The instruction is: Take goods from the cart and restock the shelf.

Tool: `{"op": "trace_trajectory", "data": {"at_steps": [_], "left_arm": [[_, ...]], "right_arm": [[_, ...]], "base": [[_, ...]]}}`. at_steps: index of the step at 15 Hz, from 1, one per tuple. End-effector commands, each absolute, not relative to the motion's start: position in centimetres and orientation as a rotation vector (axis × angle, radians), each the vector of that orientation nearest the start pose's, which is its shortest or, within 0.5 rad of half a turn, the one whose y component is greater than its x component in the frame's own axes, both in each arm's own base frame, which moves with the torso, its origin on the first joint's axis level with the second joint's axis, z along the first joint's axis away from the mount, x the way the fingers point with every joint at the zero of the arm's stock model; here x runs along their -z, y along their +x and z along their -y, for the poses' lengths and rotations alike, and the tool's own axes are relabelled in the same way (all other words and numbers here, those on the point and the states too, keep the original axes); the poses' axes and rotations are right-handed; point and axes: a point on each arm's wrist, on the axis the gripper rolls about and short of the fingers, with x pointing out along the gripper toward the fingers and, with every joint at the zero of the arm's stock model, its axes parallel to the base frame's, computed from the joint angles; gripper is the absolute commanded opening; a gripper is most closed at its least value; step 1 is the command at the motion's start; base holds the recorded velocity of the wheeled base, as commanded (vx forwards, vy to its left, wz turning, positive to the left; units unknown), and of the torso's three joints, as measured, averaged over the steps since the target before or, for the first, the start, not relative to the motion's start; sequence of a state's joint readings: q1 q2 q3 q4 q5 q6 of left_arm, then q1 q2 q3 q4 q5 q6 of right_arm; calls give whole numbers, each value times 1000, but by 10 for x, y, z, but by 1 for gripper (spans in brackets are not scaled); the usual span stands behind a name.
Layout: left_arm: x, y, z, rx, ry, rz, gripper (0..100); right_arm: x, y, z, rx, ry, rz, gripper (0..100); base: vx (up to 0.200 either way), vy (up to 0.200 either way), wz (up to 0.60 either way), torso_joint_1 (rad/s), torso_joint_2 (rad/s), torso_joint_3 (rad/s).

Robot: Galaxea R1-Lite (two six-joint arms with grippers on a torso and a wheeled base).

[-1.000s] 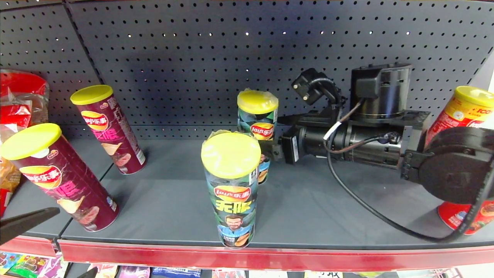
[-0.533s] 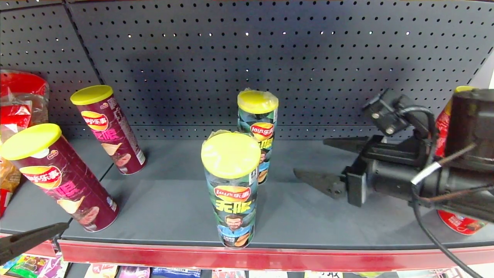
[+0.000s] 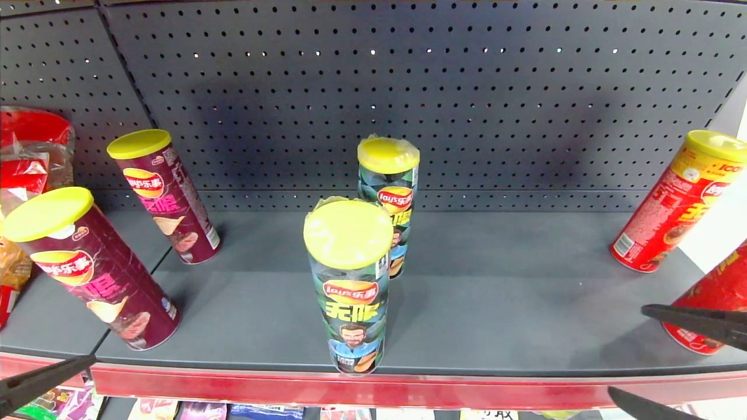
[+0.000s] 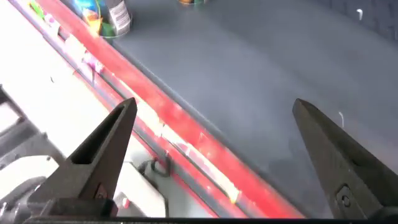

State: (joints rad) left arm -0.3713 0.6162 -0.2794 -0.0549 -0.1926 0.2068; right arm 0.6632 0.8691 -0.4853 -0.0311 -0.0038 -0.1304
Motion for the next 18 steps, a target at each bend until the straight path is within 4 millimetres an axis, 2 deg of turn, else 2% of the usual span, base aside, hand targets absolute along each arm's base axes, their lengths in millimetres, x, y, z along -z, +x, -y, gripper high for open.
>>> {"op": "trace_trajectory", "data": {"at_steps": [1, 2, 4, 7, 8, 10, 11, 12, 13, 14, 15, 16, 18], "left_arm": [[-159, 33, 17, 564, 224, -194, 100], [-154, 25, 12, 491, 195, -198, 100], [-148, 11, 4, 362, 141, -239, 100], [-131, -14, -10, 138, 73, -262, 100], [-121, -24, -13, 63, 50, -283, 100], [-107, -36, -11, -80, 8, -330, 100], [-97, -40, -8, -161, -18, -317, 100], [-97, -39, -7, -137, -50, -297, 100], [-102, -35, -6, -94, -73, -220, 100], [-99, -28, -4, -14, -81, -145, 100], [-88, -19, -2, 26, -64, -93, 100], [-80, -16, -2, 19, -62, -73, 100], [-79, -16, -2, 18, -62, -93, 100]], "right_arm": [[-210, 32, -23, -626, -197, -166, 100], [-205, 17, -8, -483, -179, -147, 100], [-198, 1, 2, -263, -123, -196, 100], [-182, -22, 1, 122, -60, -229, 100], [-166, -30, -2, 222, -46, -258, 100], [-144, -37, -6, 243, -36, -263, 100], [-123, -42, -8, 150, -40, -205, 100], [-111, -36, -7, 119, -47, -186, 100], [-104, -28, -6, 124, -46, -147, 100], [-88, -19, -4, 125, -48, -115, 100], [-86, -14, -3, 130, -47, -23, 100], [-81, -15, -3, 127, -38, -65, 100], [-78, -15, -3, 126, -10, -104, 100]], "base": [[0, 0, 0, 0, 0, 0], [0, 0, 0, 0, 0, 0], [0, 0, 0, 0, 0, 0], [0, 0, 0, 0, 0, 0], [0, 0, 0, 0, 0, 0], [0, 0, 0, 0, 0, 0], [0, 0, 0, 0, 0, 0], [0, 0, 0, 0, 0, 0], [0, 0, 0, 0, 0, 0], [0, 0, 0, 0, 0, 0], [0, 0, 0, 0, 0, 0], [0, 0, 0, 0, 0, 0], [0, 0, 0, 0, 0, 0]]}}
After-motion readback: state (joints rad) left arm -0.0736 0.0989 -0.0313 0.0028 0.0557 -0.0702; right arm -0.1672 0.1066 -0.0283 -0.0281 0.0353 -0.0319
